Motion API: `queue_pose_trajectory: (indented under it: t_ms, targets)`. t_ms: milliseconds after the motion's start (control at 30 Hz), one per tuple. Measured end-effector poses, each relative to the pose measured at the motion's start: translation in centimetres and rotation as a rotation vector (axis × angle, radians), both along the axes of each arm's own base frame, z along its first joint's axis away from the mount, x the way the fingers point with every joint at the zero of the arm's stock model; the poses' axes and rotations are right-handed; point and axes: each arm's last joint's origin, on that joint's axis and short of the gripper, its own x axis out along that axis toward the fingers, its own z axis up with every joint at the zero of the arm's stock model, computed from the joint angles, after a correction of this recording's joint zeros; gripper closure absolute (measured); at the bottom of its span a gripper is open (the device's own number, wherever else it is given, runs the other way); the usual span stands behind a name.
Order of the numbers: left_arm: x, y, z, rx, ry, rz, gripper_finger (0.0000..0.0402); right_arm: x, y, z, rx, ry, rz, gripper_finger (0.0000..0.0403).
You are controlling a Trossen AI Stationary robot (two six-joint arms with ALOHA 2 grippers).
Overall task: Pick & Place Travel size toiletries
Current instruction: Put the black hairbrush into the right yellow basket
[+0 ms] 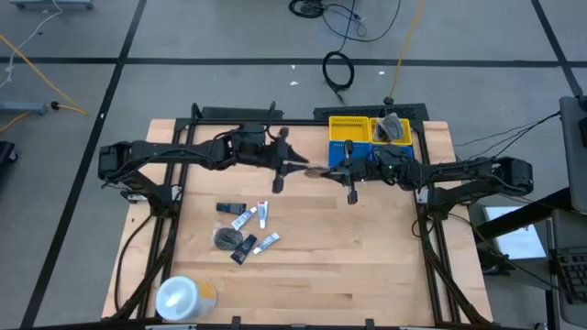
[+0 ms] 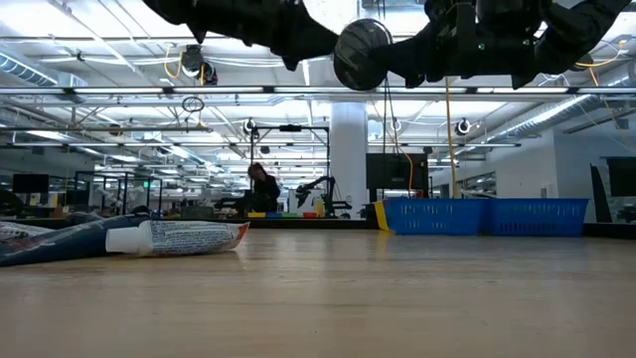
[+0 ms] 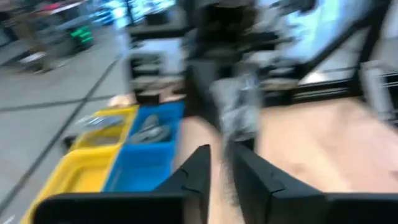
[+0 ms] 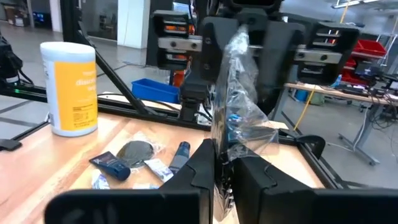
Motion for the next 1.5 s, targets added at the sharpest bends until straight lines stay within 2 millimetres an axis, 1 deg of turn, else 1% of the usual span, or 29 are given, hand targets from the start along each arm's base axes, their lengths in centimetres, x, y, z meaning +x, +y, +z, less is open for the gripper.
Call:
queue_pose_trajectory:
  t_ms: [100, 167, 267, 400, 633, 800, 967, 1167, 1500]
  targets:
    - [-0.4, 0.7, 0.2, 0.036, 0.014, 0.146, 0.03, -0.1, -0.2, 0.1, 0.001, 0.0, -0.007, 0.0384]
    - [-1.1, 1.2, 0.4, 0.053, 0.051, 0.227, 0.0283, -0.4, -0.5, 0.2, 0.008, 0.012, -0.034, 0.0384]
    - [-1.7, 1.6, 0.6, 0.064, 0.075, 0.311, 0.0265, -0.9, -1.1, 0.0, 0.02, 0.071, -0.153, 0.0384]
    - [-2.1, 1.9, 0.4, 0.061, 0.122, 0.345, 0.025, -2.0, -1.9, 0.2, 0.022, 0.13, -0.335, 0.0384]
    - [-2.6, 1.7, 0.6, 0.037, 0.144, 0.355, 0.0245, -4.3, -3.3, -0.4, -0.006, 0.306, -0.779, 0.0384]
    - [-2.6, 1.7, 0.7, 0.039, 0.138, 0.354, 0.0245, -5.7, -4.1, -1.1, -0.058, 0.429, -1.004, 0.0384]
    - [-2.6, 1.7, 0.6, 0.039, 0.139, 0.354, 0.0245, -6.7, -5.0, -1.8, -0.057, 0.514, -1.16, 0.0384]
    - [-2.6, 1.7, 0.6, 0.039, 0.14, 0.353, 0.0245, -7.9, -6.1, -2.4, -0.07, 0.606, -1.294, 0.0384]
    - [-2.6, 1.7, 0.6, 0.038, 0.14, 0.352, 0.0245, -10.1, -7.7, -3.4, -0.005, 0.739, -1.408, 0.0384]
